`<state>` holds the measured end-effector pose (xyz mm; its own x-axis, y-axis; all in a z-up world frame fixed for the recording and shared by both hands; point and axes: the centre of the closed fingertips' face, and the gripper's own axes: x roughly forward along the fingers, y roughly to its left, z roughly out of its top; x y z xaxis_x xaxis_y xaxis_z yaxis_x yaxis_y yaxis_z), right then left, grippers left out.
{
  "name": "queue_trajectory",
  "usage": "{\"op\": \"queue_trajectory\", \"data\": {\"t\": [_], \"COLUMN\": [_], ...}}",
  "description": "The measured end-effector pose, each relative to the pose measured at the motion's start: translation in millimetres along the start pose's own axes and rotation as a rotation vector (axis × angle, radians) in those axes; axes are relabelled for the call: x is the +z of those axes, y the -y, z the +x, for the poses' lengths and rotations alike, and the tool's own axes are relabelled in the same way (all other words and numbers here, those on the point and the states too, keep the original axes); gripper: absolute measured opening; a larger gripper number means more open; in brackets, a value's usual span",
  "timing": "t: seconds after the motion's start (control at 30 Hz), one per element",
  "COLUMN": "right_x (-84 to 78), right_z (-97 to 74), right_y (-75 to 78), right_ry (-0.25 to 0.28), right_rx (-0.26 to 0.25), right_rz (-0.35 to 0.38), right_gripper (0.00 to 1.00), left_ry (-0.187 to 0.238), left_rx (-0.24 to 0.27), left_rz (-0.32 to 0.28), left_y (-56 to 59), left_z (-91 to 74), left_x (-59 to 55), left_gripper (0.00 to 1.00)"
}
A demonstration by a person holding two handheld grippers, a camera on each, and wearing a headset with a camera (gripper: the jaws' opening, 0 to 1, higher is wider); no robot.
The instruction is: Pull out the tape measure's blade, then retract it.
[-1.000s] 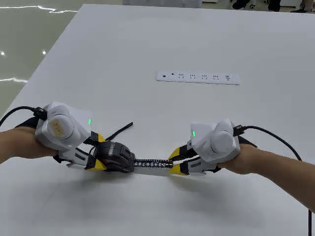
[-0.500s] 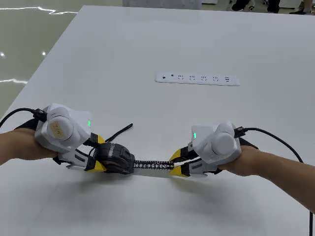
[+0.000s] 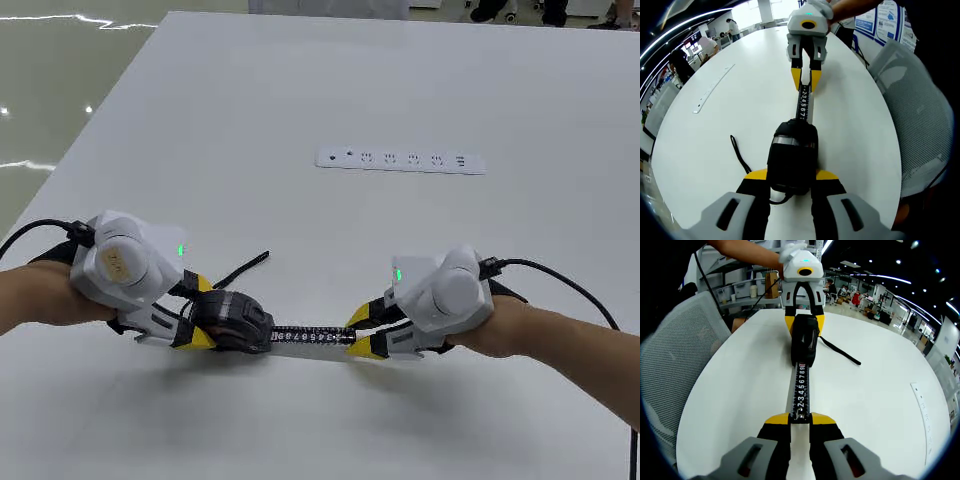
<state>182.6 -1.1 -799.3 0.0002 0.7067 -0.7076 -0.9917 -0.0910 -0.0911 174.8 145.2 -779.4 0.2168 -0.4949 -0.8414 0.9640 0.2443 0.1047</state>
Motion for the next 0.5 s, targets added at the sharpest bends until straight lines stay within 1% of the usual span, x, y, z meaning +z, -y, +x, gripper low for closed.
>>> {"op": "queue_trajectory", "data": {"t": [0.2,0.4,0.5], "right_x": [-1.6,0.6,-1.6], "right_z": [-0.3,-3.0,-1.9], "right_y": [0.8,-0.7,1.0], "right_ry": [-0.001,-0.003,-0.003], "right_rx": [0.000,-0.002,-0.003], "right_rz": [-0.001,-0.002,-0.003], "right_gripper": [0.12,0.12,0.12], "left_ry": [0.000,-0.001,-0.002], "left_rx": [0.000,0.001,0.001], "left_rz": [0.000,0.001,0.000], "left_y": [0.1,1.0,1.2], "left_z": [-0.4,-1.2,-1.2], "left_x": [0.2,1.4,1.4], "left_gripper": [0.26,0.26,0.26]}}
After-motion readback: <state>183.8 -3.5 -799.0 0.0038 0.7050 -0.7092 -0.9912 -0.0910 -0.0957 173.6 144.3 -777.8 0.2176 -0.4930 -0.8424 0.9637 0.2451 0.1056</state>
